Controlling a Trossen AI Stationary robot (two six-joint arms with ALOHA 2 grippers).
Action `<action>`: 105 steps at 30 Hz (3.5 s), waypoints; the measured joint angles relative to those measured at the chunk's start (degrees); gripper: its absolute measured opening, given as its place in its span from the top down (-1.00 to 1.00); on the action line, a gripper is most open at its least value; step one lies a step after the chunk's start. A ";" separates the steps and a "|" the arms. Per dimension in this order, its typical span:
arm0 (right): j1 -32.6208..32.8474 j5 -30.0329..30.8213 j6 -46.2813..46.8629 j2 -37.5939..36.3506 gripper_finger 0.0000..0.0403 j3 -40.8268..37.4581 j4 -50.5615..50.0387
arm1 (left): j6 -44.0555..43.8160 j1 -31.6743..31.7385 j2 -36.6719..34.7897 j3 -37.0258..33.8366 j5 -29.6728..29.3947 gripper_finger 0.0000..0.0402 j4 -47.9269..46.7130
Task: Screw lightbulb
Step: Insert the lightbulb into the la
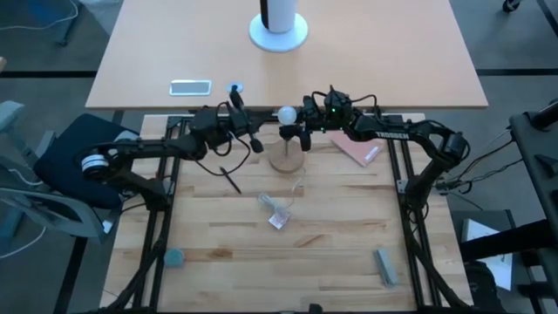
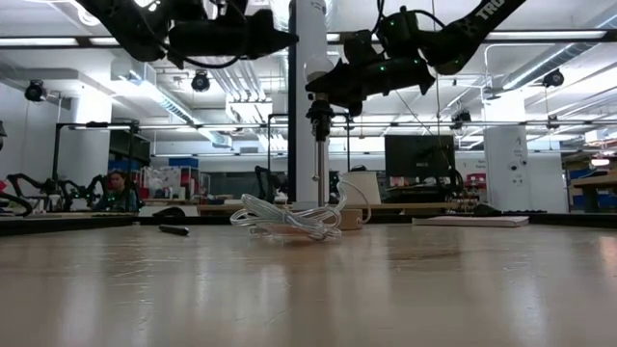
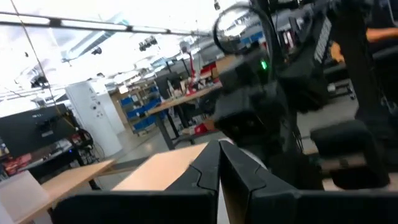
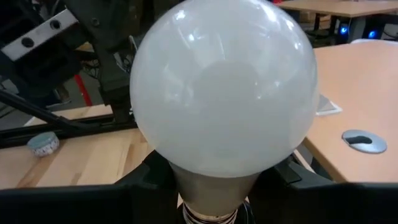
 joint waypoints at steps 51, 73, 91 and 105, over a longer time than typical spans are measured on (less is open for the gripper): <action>0.17 -0.04 -5.43 -2.16 -0.06 -0.41 -7.94 | 2.56 -0.17 5.98 5.33 3.03 1.00 -5.26; 0.13 0.13 -5.69 -6.70 -0.13 -0.41 -16.51 | 3.40 -0.17 5.98 6.09 2.73 1.00 -7.08; 0.11 14.34 -7.90 -16.91 0.05 -0.52 -25.90 | 4.14 -0.15 5.15 6.09 2.15 1.00 -7.13; -0.02 19.64 -11.50 -15.20 0.60 -0.41 -22.65 | 5.04 -0.17 2.11 6.06 0.30 1.00 -18.25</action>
